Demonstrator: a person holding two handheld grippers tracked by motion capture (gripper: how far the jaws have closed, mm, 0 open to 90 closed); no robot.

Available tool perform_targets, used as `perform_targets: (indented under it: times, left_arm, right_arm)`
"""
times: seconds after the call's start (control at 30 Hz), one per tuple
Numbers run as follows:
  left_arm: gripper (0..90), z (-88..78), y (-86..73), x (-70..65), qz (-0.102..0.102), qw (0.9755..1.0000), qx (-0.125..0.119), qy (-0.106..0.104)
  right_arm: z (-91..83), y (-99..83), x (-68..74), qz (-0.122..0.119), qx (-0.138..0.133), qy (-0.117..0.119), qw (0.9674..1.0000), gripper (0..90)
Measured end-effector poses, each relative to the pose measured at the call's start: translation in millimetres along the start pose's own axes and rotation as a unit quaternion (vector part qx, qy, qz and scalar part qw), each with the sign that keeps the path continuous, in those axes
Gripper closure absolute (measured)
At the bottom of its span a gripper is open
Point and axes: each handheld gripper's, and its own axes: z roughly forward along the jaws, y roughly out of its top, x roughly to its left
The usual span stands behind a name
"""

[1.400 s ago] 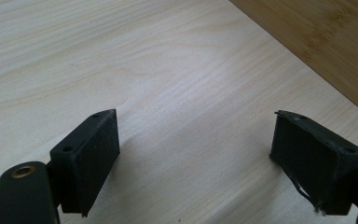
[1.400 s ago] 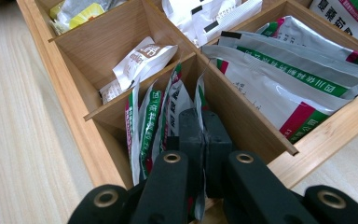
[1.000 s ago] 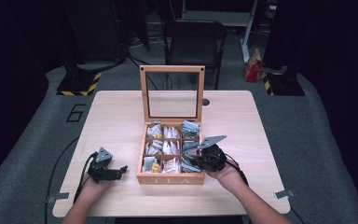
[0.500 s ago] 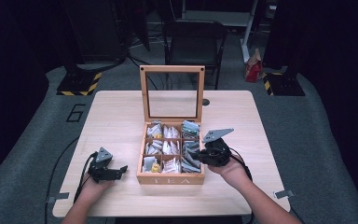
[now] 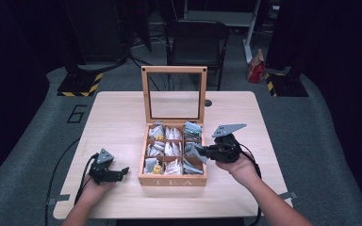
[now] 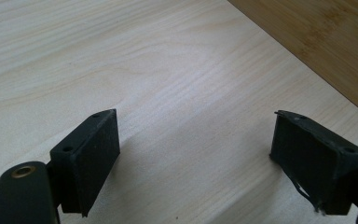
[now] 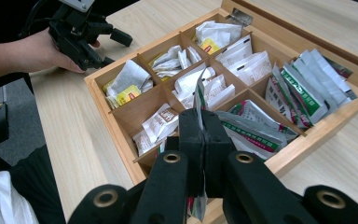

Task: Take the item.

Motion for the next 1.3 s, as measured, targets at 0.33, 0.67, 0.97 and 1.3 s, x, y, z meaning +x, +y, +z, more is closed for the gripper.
perform_targets:
  times: [0.33,0.67,0.97,1.3]
  left_arm:
    - [14.9,0.5,-0.1,-0.2,0.0,1.0,-0.003,0.002]
    - [14.9,0.2,0.0,-0.1,0.001,1.0,-0.002,0.002]
    - [14.9,0.0,0.1,-0.1,0.001,1.0,0.0,0.001]
    - [14.9,0.1,0.1,-0.1,0.001,1.0,-0.001,0.002]
  right_arm:
    - [-17.6,5.0,-3.0,-0.002,-0.011,-0.013,0.9999,89.1]
    - [-30.9,4.3,-10.9,0.002,-0.014,-0.027,0.9995,89.0]
    - [-38.6,-3.0,-23.0,0.015,-0.016,-0.047,0.9986,88.9]
    - [-47.1,-9.3,-34.5,0.025,-0.017,-0.067,0.9972,88.9]
